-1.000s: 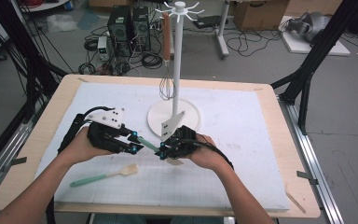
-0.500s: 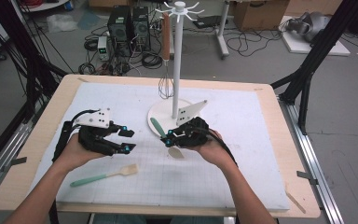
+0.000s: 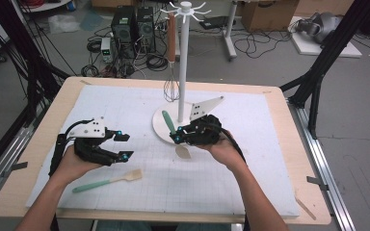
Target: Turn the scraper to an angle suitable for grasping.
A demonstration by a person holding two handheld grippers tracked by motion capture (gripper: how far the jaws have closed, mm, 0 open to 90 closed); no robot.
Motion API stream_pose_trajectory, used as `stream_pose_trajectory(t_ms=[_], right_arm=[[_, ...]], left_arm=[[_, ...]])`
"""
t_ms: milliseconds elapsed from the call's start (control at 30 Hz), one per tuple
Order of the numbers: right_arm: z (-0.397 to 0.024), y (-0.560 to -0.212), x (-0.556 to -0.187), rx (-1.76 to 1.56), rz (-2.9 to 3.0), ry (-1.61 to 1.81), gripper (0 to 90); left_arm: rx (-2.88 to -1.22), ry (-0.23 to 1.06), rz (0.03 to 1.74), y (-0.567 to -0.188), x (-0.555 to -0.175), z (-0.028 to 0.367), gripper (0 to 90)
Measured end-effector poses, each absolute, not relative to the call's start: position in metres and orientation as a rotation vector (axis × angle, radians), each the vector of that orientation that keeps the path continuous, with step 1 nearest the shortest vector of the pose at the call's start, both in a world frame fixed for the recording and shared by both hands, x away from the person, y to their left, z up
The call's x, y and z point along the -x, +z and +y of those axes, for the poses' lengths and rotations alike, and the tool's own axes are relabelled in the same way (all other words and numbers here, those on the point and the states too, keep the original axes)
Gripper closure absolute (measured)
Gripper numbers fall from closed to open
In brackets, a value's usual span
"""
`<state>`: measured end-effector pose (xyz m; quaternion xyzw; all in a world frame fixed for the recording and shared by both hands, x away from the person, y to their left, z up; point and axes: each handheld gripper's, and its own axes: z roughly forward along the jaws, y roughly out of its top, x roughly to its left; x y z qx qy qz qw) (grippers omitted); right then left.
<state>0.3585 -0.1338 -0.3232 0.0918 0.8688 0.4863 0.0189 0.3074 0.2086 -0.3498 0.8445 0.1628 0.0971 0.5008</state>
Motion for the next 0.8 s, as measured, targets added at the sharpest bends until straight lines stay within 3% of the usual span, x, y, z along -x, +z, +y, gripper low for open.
stream_pose_trajectory(t_ms=[800], right_arm=[[-0.145, -0.293, -0.37, -0.349, 2.618, 1.613, 84.5]], left_arm=[[-1.989, 0.306, 0.485, -0.358, -0.3, 0.228, 31.9]])
